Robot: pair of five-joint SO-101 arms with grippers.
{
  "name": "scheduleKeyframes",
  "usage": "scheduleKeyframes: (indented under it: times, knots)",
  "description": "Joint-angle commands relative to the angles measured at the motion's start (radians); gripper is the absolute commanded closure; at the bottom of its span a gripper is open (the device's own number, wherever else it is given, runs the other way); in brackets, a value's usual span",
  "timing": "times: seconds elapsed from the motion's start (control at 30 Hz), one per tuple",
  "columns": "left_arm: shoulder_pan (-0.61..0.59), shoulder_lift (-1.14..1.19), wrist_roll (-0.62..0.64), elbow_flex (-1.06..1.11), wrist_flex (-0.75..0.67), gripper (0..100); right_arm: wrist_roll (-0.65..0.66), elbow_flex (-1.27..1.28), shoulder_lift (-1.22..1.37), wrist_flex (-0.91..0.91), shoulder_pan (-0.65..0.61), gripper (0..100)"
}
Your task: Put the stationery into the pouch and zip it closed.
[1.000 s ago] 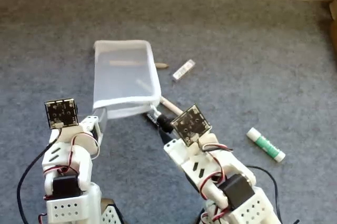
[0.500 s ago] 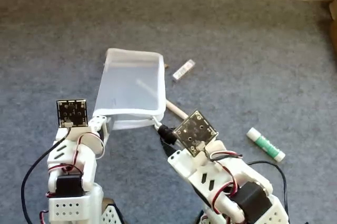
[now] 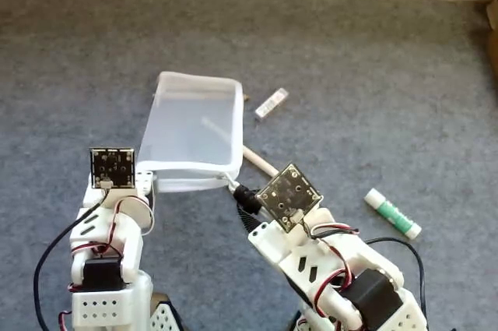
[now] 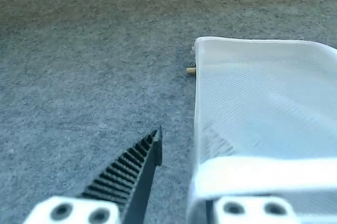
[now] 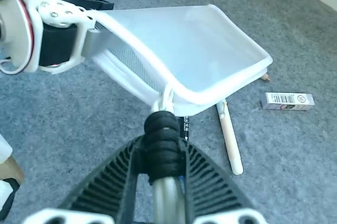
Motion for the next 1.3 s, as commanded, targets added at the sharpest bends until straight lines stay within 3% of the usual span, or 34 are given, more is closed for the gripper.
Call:
scheduleKeyframes:
  times: [0.0, 0.2, 0.4, 0.67, 0.97, 1.27]
  knots:
    - [0.004, -0.01, -0.014, -0.008, 0.014, 90, 0.008, -0.059, -0.019, -0.002, -0.005, 99.2]
    - [0.004, -0.012, -0.069, -0.097, 0.195, 94, 0.008, -0.059, -0.019, -0.004, -0.004, 98.7]
    - [0.002, -0.012, -0.121, -0.108, 0.215, 99, 0.006, -0.065, -0.019, 0.004, 0.005, 89.6]
    - [-0.053, -0.004, -0.087, -0.277, 0.282, 99, 0.0, -0.065, -0.019, -0.004, 0.153, 76.8]
    - [-0.058, 0.001, -0.075, -0.561, 0.456, 99, -0.002, 0.031, -0.016, -0.194, 0.239, 76.5]
    - [-0.059, 0.421, -0.031, -0.909, 0.545, 99, 0.0, 0.085, -0.01, -0.272, 0.255, 76.6]
